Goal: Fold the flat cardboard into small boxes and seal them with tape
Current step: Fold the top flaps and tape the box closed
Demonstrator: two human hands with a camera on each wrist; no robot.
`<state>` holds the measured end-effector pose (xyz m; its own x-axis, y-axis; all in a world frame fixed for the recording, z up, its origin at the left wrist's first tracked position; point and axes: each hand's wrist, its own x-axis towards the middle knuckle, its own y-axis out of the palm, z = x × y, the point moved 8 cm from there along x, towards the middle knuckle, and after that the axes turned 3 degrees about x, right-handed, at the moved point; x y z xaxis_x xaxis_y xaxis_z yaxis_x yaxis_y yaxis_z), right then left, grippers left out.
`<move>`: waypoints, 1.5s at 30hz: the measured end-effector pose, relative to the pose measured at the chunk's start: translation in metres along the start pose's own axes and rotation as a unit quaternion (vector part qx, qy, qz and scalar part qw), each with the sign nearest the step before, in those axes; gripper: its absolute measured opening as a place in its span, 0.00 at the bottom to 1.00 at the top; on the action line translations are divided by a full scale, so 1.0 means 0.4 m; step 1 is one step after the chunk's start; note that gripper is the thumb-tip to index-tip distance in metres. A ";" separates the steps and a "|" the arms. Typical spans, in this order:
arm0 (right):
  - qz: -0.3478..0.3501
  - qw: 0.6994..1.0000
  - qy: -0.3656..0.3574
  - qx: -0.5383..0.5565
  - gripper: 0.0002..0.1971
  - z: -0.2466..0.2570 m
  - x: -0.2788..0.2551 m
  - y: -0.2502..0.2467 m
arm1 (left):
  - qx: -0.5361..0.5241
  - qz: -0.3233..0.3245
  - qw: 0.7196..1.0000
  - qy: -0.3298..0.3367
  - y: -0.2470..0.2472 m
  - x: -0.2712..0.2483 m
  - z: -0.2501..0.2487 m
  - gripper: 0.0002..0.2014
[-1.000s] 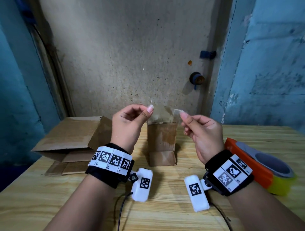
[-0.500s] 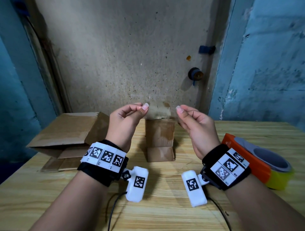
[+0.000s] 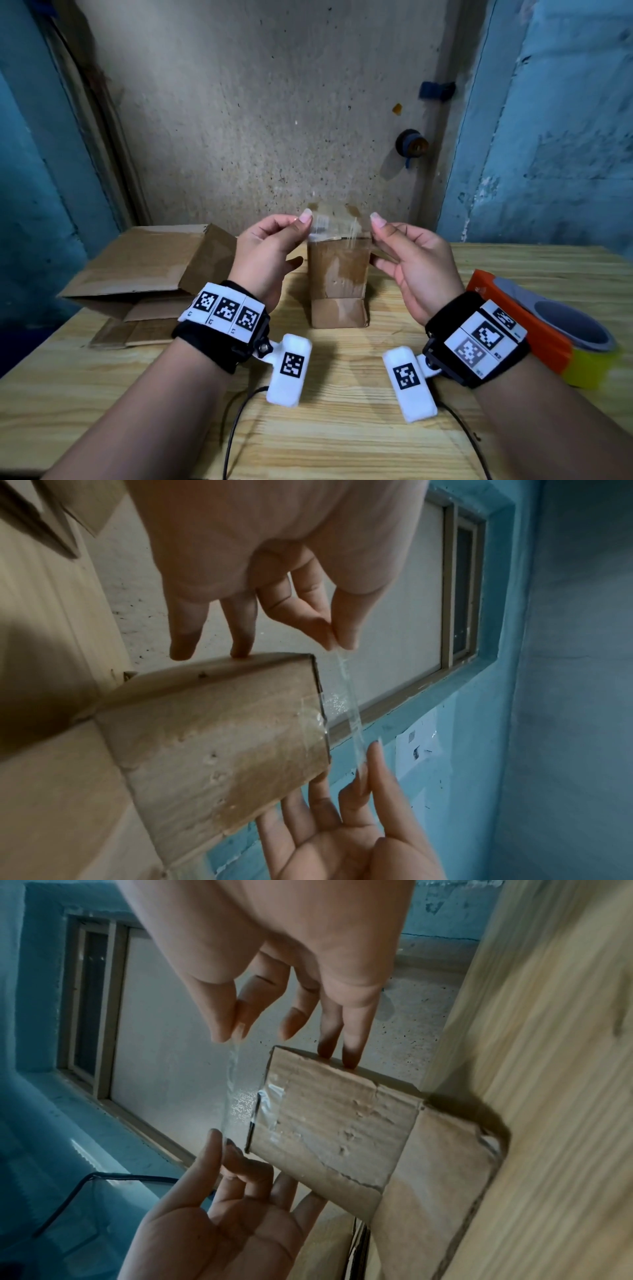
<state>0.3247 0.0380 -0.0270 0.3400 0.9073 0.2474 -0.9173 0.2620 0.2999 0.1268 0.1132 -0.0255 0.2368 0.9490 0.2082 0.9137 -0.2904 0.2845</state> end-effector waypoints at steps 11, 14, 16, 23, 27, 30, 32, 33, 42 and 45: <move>0.012 1.000 0.001 0.010 0.13 0.004 -0.007 -0.003 | -0.037 -0.004 0.999 0.007 0.001 -0.024 0.007 0.07; 0.008 1.000 -0.002 0.013 0.14 0.003 -0.009 0.000 | -0.051 -0.006 0.999 0.012 0.000 -0.029 0.006 0.07; 0.005 1.000 -0.003 0.007 0.15 0.003 -0.011 0.001 | -0.051 -0.002 0.999 0.010 0.001 -0.030 0.005 0.07; -0.001 1.000 -0.003 0.001 0.12 0.011 -0.016 -0.002 | -0.051 -0.014 0.998 0.015 -0.001 -0.030 0.001 0.06; -0.005 1.000 -0.008 -0.003 0.10 0.011 -0.016 -0.002 | -0.058 -0.021 0.998 0.011 -0.004 -0.026 0.007 0.06; -0.016 1.000 -0.012 -0.003 0.11 0.012 -0.013 -0.011 | -0.063 -0.018 0.998 0.011 0.001 -0.028 0.011 0.06; -0.016 1.000 -0.015 -0.001 0.12 0.012 -0.012 -0.014 | -0.062 -0.014 0.998 0.010 0.005 -0.030 0.012 0.06; -0.016 1.000 -0.016 -0.003 0.12 0.012 -0.011 -0.014 | -0.061 -0.012 0.998 0.009 0.006 -0.031 0.012 0.06; -0.032 0.999 0.009 0.005 0.15 -0.001 -0.006 -0.023 | -0.065 -0.005 0.998 0.001 0.011 -0.027 0.026 0.10; -0.038 0.999 0.020 0.007 0.17 -0.012 -0.001 -0.032 | -0.065 -0.002 0.998 -0.005 0.013 -0.026 0.032 0.10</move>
<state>0.3353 0.0359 -0.0353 0.4006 0.8971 0.1864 -0.8858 0.3271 0.3293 0.1334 0.1036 -0.0381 0.2361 0.9514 0.1977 0.8641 -0.2986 0.4051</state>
